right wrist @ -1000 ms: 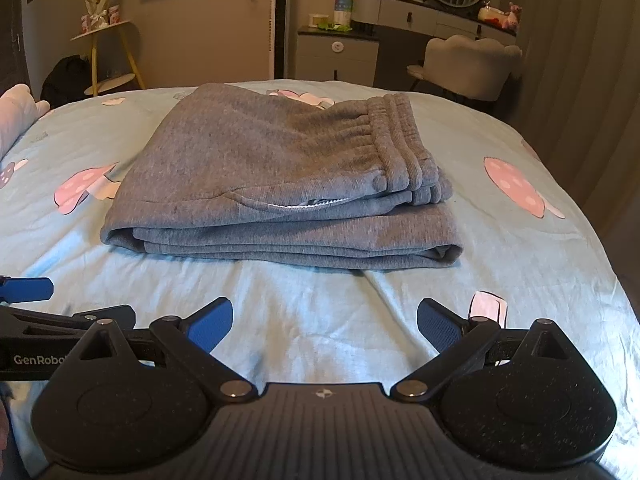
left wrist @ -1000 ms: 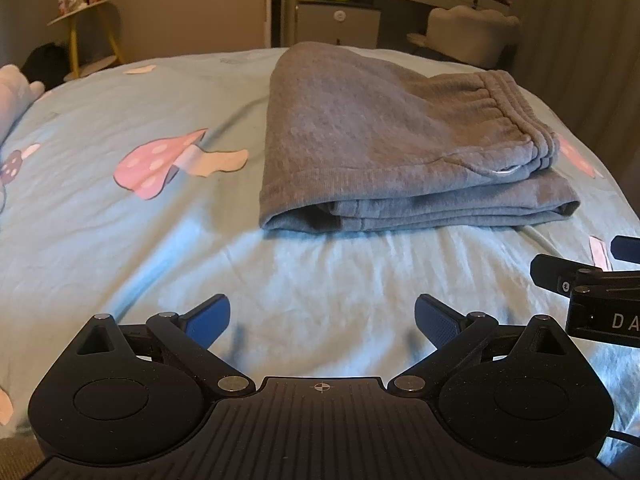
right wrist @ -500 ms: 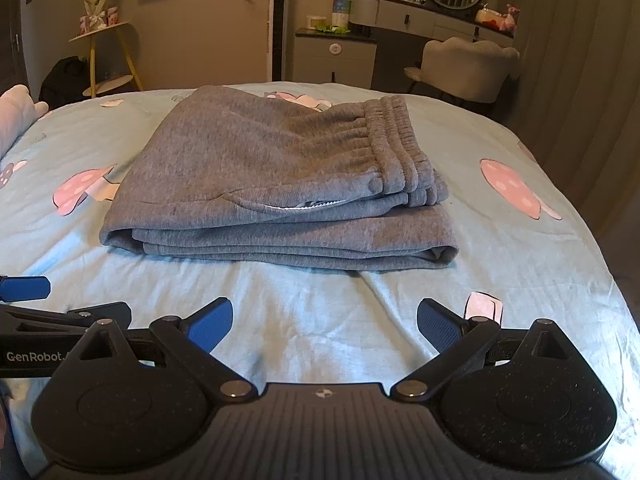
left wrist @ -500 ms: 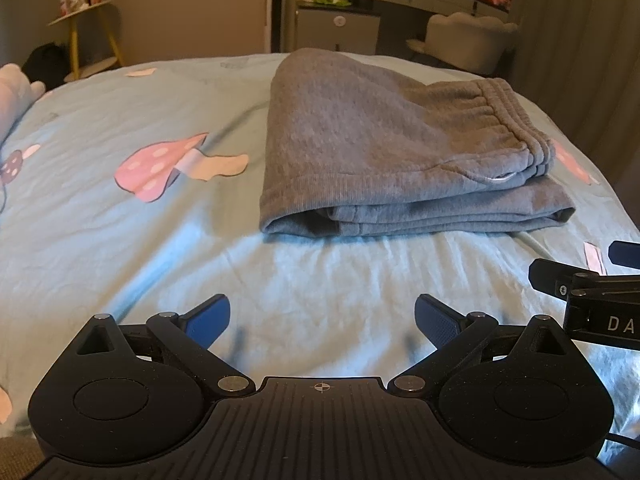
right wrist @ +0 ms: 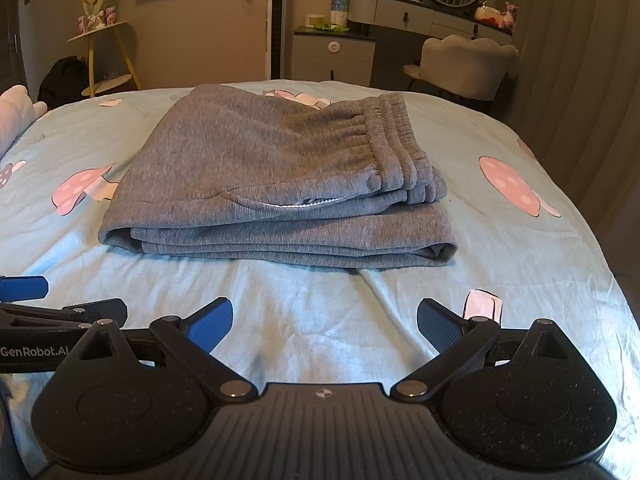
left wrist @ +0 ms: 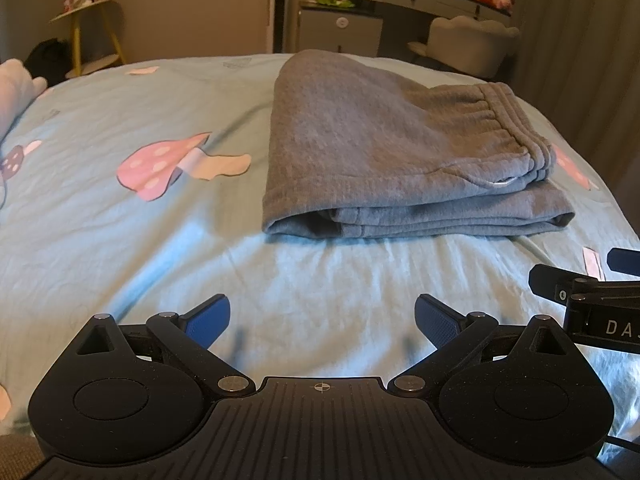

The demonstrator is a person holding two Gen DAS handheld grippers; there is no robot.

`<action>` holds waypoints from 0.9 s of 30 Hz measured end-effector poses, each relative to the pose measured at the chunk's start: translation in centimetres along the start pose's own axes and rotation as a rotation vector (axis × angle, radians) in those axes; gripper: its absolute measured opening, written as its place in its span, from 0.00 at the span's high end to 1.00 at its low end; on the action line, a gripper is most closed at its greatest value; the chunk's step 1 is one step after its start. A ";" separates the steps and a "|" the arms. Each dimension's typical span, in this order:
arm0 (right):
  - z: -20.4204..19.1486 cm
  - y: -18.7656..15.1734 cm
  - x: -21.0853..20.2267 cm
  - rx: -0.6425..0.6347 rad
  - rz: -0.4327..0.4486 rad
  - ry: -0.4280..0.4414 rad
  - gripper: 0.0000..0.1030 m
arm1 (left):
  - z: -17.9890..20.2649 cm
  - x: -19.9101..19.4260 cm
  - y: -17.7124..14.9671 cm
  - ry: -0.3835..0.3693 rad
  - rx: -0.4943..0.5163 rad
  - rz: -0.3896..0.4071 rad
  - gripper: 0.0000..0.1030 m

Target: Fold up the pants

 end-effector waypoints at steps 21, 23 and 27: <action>0.1 0.0 0.1 0.004 -0.004 0.002 0.04 | -0.2 -0.1 0.0 0.002 -0.012 0.002 0.01; 0.1 0.0 0.1 0.006 -0.004 0.002 0.04 | -0.2 -0.1 0.0 0.002 -0.012 0.003 0.01; 0.1 0.0 0.1 0.007 -0.005 0.002 0.04 | -0.2 0.0 0.0 0.002 -0.013 0.002 0.02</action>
Point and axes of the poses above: each gripper's, at about its wrist camera, not at the fingertips, and x roughly the way its jaws point, z to its right, y to its top, the point moved 1 cm from there along x, roughly the way its jaws point, and after that the axes turned 7 degrees about -x, right-handed, at the moved point
